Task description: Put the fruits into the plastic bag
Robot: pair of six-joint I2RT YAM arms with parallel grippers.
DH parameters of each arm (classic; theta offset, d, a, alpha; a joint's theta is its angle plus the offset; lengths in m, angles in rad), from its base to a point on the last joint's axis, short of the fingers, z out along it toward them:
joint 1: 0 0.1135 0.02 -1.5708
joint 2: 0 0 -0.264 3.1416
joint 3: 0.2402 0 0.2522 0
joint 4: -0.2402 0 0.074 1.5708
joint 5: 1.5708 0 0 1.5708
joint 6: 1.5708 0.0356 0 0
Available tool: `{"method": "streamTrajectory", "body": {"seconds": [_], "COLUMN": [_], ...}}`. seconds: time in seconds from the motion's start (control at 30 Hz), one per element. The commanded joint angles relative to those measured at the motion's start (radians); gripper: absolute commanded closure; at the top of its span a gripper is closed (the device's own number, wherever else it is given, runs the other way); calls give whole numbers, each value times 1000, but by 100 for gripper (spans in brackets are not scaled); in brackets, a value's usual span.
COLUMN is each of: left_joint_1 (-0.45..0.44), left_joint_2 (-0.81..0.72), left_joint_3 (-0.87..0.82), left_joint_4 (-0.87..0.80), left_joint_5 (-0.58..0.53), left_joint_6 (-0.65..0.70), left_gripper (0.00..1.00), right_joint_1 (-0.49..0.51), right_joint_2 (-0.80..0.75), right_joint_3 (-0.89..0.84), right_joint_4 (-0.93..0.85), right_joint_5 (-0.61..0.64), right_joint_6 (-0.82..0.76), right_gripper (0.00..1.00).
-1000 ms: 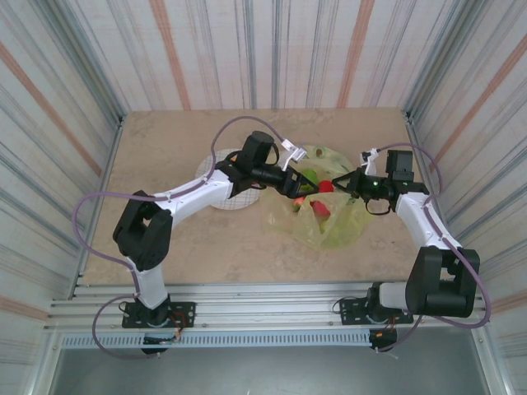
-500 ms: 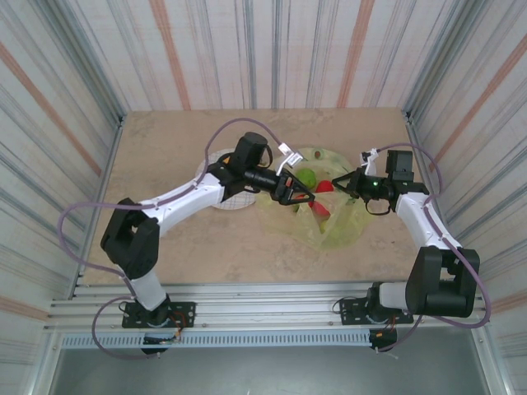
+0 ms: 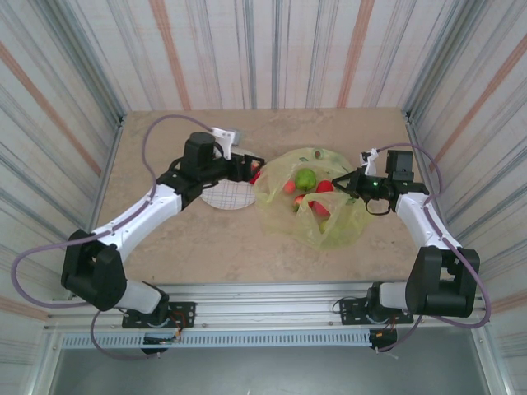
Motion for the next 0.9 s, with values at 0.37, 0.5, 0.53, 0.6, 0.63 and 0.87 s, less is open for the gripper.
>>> {"method": "streamTrajectory", "body": {"seconds": [0.37,0.5,0.53,0.6,0.63,0.87], "left_joint_1": [129,131,133,135,136,139], "left_joint_2": [410,510,529,567,584,654], "left_joint_3": [270,363,379,415,432,477], "left_joint_4": [-231,-269,-273,-291,-300,-311], "left_joint_5": [-289,-287,-285,-279,-271,-220], "left_joint_6": [140,162,164,167,167,164], "left_gripper": [5,4,4,5,6,12], "right_joint_1": [-5,-5,-6,-5,-5,-6], "right_joint_2": [17,18,19,21,21,26], "right_joint_3": [-16,-14,-14,-11,-9,-3], "right_joint_4": [-8,-7,-7,-8,-8,-9], "right_joint_5": [-3,-1,-1,-2,-2,-5], "right_joint_6": [-27,-27,-27,-27,-27,-27], "right_gripper": [100,100,100,100,100,100]}}
